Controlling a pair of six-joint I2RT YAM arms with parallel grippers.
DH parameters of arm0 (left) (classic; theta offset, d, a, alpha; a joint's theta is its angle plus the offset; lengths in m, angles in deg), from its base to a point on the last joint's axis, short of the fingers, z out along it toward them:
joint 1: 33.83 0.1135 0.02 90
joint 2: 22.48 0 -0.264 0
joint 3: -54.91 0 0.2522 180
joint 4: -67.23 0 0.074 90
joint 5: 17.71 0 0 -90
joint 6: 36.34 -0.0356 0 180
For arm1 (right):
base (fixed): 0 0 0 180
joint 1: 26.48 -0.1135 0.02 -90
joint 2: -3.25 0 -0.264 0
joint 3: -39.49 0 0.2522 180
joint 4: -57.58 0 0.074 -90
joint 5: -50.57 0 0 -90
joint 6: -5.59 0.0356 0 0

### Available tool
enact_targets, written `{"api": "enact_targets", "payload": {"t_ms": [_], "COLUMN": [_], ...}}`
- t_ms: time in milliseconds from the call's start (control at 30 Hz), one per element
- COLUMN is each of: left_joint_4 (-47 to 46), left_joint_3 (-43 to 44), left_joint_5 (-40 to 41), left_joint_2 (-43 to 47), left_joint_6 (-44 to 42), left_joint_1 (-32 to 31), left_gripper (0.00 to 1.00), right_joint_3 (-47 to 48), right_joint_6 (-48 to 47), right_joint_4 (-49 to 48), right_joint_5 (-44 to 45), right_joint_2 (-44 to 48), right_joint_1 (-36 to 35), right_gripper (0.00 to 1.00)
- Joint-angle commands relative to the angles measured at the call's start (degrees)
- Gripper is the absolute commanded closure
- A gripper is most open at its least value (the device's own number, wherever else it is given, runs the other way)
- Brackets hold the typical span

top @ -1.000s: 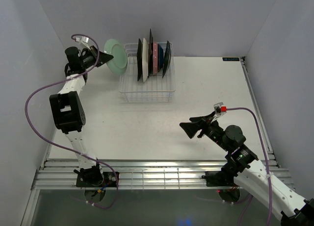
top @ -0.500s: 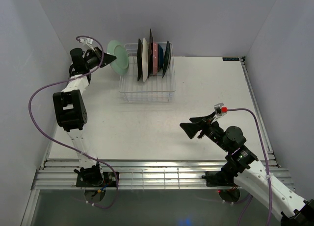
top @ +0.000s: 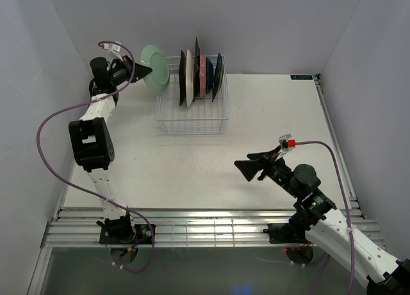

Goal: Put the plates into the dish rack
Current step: Insert the plate into the dish rack.

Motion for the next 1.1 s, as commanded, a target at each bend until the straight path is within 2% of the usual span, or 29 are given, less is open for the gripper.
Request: {"api": "enact_targets", "payload": {"t_ms": [0, 433, 667, 1067], "left_joint_4": [-5.5, -4.0, 0.3, 2.7], "left_joint_3": [6.2, 9.0, 10.6, 12.5], "left_joint_5": [-2.7, 1.3, 6.5, 7.1], "left_joint_2": [5.9, 2.5, 1.5, -3.2], "left_joint_6": [2.2, 4.3, -0.7, -2.9], "left_joint_1": [-0.3, -1.9, -4.1, -5.0], "left_gripper": [1.00, 1.00, 1.00, 1.00], "right_joint_3": [0.7, 0.4, 0.1, -0.3], "right_joint_6": [0.2, 0.3, 0.5, 0.6], "right_joint_4": [-2.5, -3.2, -3.3, -2.7], "right_joint_5": [-0.7, -1.0, -1.1, -1.1], "right_joint_2": [0.3, -0.2, -0.1, 1.3], "right_joint_1": [0.2, 0.2, 0.2, 0.2], "right_gripper": [0.10, 0.10, 0.10, 0.10]}}
